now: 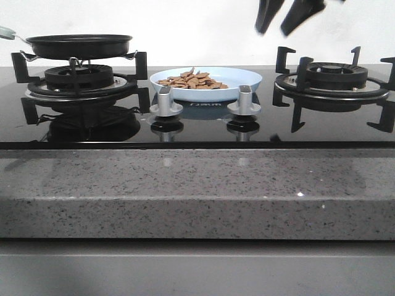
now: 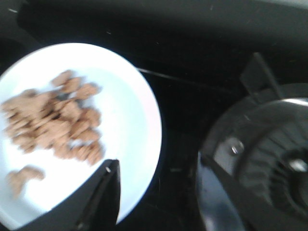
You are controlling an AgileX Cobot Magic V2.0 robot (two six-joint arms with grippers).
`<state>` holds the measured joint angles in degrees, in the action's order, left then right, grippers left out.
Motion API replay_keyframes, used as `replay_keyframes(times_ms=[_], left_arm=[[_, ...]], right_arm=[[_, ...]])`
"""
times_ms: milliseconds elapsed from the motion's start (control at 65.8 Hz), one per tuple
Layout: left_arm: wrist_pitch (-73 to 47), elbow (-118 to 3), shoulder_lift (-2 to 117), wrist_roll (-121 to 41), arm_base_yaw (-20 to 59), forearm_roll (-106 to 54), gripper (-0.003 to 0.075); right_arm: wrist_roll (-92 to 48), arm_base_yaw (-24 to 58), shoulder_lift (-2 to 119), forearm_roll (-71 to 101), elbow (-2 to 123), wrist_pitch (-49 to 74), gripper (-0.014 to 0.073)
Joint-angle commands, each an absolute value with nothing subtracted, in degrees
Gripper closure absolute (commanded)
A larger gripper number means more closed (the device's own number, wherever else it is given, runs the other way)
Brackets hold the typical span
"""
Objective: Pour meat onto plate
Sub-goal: 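Open the right gripper and lift it away from the plate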
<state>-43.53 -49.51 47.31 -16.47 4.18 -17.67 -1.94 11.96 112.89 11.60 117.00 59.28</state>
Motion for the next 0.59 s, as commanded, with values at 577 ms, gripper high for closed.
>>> replay_keyframes(times_ms=[577], left_arm=[[-40.7, -50.9, 47.1, -15.9, 4.6, -19.0, 0.0301]], right_arm=[[-2.5, 13.8, 67.2, 6.6, 69.3, 48.6, 0.0201]])
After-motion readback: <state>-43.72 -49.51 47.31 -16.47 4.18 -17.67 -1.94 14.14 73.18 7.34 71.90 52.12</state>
